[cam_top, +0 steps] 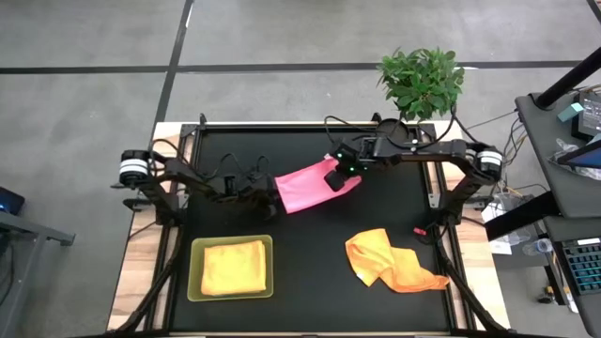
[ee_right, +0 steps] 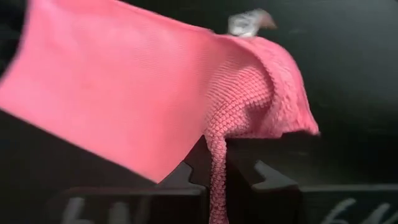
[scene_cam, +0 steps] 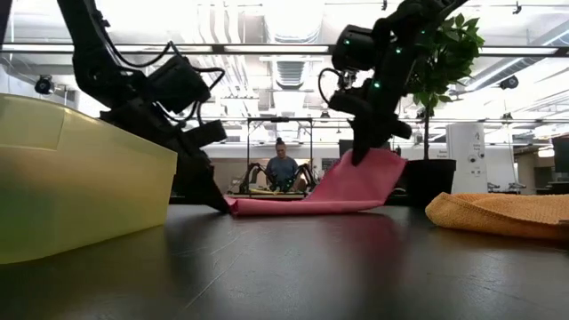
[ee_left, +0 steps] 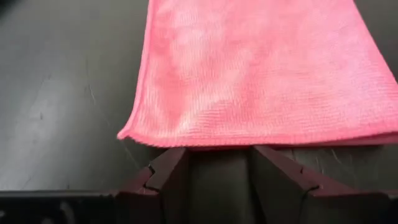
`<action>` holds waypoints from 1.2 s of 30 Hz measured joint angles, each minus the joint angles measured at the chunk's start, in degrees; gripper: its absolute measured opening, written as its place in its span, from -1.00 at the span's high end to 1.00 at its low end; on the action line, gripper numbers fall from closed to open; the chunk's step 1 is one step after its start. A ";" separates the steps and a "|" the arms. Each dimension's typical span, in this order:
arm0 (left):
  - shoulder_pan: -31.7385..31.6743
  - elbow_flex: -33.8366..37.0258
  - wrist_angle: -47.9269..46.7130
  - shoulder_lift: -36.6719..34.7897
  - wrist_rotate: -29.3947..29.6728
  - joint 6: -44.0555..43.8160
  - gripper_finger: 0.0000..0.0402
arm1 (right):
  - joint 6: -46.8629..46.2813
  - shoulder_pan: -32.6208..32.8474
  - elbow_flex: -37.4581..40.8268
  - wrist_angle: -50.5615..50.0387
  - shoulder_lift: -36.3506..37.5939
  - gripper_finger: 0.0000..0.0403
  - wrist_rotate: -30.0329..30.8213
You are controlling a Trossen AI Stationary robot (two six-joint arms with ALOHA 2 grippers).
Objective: Fold microfiber towels
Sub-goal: Fold the pink microfiber towel
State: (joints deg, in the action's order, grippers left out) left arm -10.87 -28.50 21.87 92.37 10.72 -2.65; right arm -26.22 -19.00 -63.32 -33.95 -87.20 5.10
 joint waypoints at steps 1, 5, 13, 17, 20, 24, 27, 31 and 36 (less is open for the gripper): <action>0.00 -0.18 0.89 0.68 0.00 0.03 0.23 | 0.00 0.09 -0.73 0.27 -0.66 0.94 -1.07; -0.02 -1.19 2.58 2.86 -0.20 0.03 0.23 | 0.26 0.92 -3.60 1.40 -4.21 0.94 -4.36; -0.02 -1.30 2.30 3.15 -0.35 0.05 0.23 | 1.36 2.71 -9.41 8.10 -12.70 0.94 -10.68; -0.02 -1.26 2.18 3.15 -0.40 0.06 0.23 | 1.42 3.29 -12.50 10.01 -15.56 0.94 -10.70; -0.02 -1.24 2.12 3.15 -0.40 0.18 0.23 | 1.62 3.53 -14.44 11.13 -17.28 0.94 -10.68; -0.02 -1.19 2.09 3.15 -0.44 0.22 0.23 | 1.75 4.04 -16.12 12.81 -19.11 0.94 -10.74; -0.02 -1.19 2.03 3.15 -0.46 0.24 0.23 | 1.78 4.24 -16.49 13.27 -20.05 0.94 -11.10; -0.02 -1.15 2.16 3.15 -0.48 0.24 0.23 | 2.00 4.48 -16.66 14.14 -21.07 0.94 -11.10; -0.02 -1.08 2.78 3.17 -0.51 0.30 0.23 | 1.81 4.64 -16.64 15.65 -22.06 0.93 -11.10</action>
State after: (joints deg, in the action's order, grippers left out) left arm -10.90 -29.58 24.65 95.55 10.22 -2.35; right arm -24.40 -14.37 -79.96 -18.30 -109.26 -6.00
